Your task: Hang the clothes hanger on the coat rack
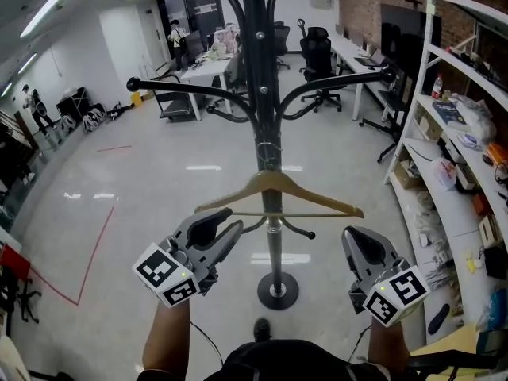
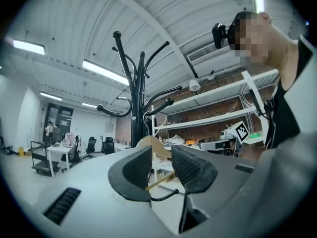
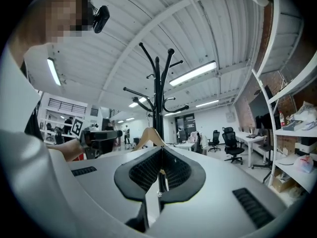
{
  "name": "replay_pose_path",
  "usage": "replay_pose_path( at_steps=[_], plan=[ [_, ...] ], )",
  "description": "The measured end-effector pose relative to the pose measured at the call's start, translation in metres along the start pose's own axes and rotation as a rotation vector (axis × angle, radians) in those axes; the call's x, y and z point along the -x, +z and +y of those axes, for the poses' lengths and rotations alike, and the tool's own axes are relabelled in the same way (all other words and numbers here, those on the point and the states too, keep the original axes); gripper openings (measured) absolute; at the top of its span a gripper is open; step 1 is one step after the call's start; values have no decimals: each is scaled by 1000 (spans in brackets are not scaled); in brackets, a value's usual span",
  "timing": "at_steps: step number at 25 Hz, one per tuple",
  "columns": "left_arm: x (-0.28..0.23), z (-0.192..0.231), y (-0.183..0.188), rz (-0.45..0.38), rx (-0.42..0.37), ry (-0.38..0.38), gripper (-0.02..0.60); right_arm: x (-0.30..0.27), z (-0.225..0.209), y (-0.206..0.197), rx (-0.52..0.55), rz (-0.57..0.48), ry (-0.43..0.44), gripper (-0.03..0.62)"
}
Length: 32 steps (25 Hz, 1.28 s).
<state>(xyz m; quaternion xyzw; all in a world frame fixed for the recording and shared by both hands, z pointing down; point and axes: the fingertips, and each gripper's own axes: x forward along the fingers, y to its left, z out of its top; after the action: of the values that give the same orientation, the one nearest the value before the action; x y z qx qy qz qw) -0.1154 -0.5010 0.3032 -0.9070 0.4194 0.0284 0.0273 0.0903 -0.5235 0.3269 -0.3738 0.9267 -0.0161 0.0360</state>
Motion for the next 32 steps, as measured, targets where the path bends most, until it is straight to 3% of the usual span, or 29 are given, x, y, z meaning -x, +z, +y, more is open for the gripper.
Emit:
replay_pose_path(
  at_steps=[6,10,16,21,26,32],
  plan=[
    [55,-37,-29,14,140,151,43,15,31,-9,-17,-6,83,8],
    [74,-60,-27,-7,174,177,2,26,40,-21,-54,6,99,8],
    [102,-97,-14,-44,173,114,0,43,73,-13,-23,10,87,8],
    [140,-116,-25,-12,170,71,0,58,121,-16,-8,34,73,8],
    [192,-141,-35,-25,223,4,0,88,177,-30,-23,88,27,8],
    [237,-182,-51,15,183,-37,0,126,238,-52,-25,161,-15,8]
  ],
)
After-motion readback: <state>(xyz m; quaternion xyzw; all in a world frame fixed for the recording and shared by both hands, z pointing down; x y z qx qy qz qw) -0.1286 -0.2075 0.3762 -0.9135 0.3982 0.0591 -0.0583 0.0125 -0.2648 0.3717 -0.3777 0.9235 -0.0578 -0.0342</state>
